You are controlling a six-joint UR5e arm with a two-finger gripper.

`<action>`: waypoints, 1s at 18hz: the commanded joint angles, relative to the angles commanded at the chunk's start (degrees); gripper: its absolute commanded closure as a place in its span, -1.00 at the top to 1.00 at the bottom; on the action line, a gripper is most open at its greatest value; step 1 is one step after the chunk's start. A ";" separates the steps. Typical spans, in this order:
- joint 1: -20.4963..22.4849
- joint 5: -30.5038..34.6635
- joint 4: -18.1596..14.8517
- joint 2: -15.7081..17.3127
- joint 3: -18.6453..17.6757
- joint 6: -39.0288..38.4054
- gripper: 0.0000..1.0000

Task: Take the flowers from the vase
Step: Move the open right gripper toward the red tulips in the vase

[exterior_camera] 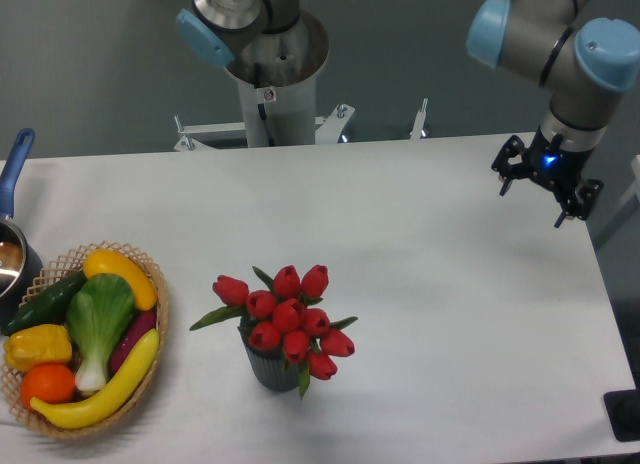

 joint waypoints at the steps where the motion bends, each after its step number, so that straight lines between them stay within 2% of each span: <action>1: 0.00 0.00 0.00 0.17 -0.26 0.00 1.00; 9: 0.35 -1.66 0.09 0.35 -1.93 0.00 1.00; 12: 1.66 -10.42 0.96 2.54 -5.35 -4.46 1.00; 14: 1.59 -16.50 3.77 4.12 -7.64 -9.64 1.00; 16: 0.88 -19.06 6.23 5.18 -8.96 -14.91 1.00; 18: -0.78 -21.52 6.68 5.19 -9.14 -18.53 1.00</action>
